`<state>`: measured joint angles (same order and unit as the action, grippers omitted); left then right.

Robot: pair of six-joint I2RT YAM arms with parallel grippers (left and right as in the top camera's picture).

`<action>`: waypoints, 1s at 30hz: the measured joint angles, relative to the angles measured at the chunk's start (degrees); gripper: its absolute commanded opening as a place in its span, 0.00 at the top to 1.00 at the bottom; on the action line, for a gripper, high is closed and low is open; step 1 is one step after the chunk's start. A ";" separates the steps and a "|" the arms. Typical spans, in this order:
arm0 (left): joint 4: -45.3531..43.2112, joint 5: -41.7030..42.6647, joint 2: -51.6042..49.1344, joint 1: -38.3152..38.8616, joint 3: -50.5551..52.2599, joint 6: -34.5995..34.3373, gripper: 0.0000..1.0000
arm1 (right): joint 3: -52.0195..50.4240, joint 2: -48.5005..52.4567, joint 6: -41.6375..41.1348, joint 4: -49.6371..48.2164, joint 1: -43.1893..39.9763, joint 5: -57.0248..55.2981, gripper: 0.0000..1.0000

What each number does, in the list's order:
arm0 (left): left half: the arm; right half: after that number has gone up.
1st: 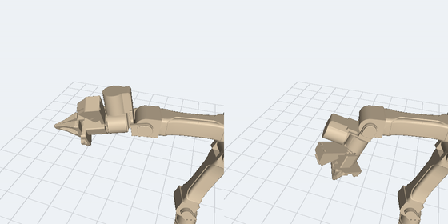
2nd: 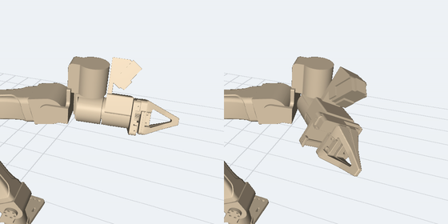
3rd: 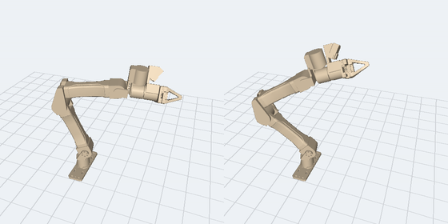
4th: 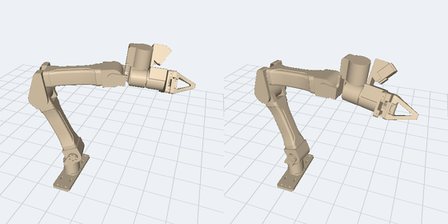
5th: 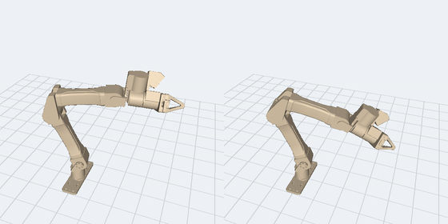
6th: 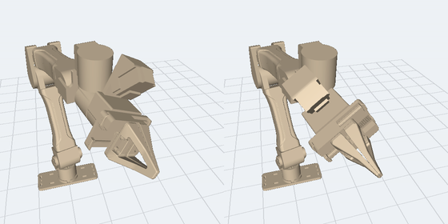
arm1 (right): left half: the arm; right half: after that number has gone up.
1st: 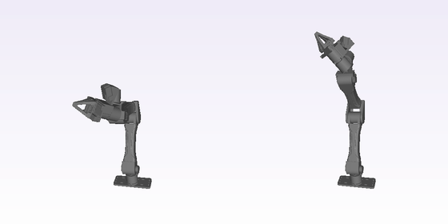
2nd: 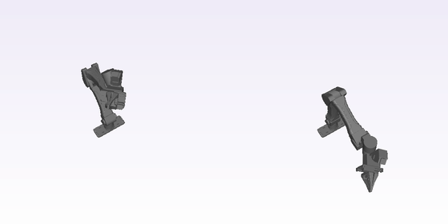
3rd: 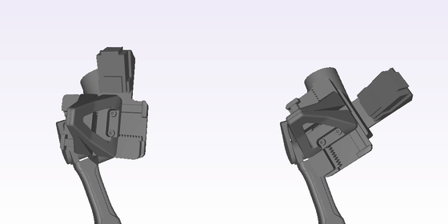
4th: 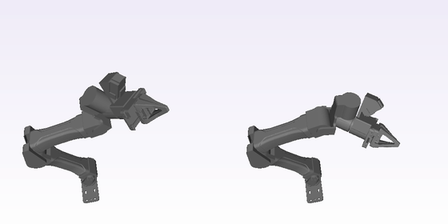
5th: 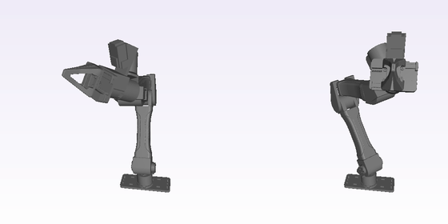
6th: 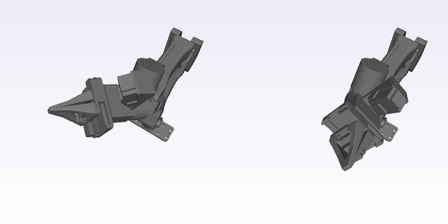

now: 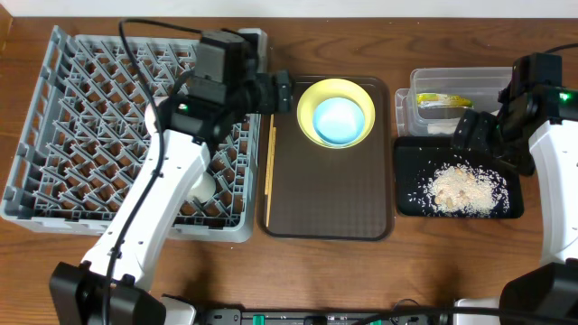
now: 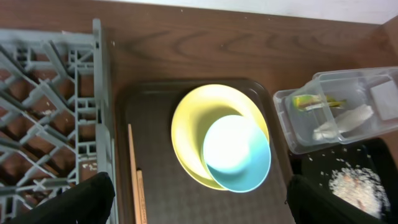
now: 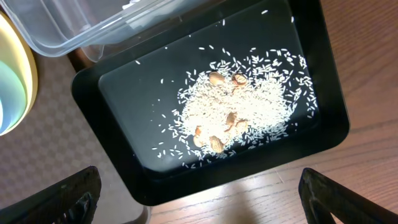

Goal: Sort waste into correct bins and load items into the dishwasher
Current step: 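Move the left gripper to the blue bowl and grasp its rim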

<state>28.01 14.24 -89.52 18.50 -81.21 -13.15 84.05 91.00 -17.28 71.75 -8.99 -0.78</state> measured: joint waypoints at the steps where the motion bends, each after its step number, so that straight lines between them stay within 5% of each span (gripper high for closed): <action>1: 0.09 -0.76 -0.37 0.42 -0.68 0.20 0.09 | 0.00 0.00 -0.02 0.02 0.00 -0.11 0.01; 12: 6.95 -8.24 -10.08 3.48 -15.76 5.42 0.09 | 0.00 0.00 -0.02 0.42 0.00 -0.35 0.01; 20: 5.99 -9.53 -15.65 11.61 -16.55 13.42 0.09 | 0.00 0.00 -0.02 0.46 0.00 -0.35 0.01; 30: 0.48 -8.66 -27.93 18.67 -16.55 12.00 0.09 | 0.00 0.00 -0.02 0.44 0.00 -0.35 0.01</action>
<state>28.49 5.58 -117.45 37.17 -97.76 -1.15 84.05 91.00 -17.30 72.18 -8.99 -1.13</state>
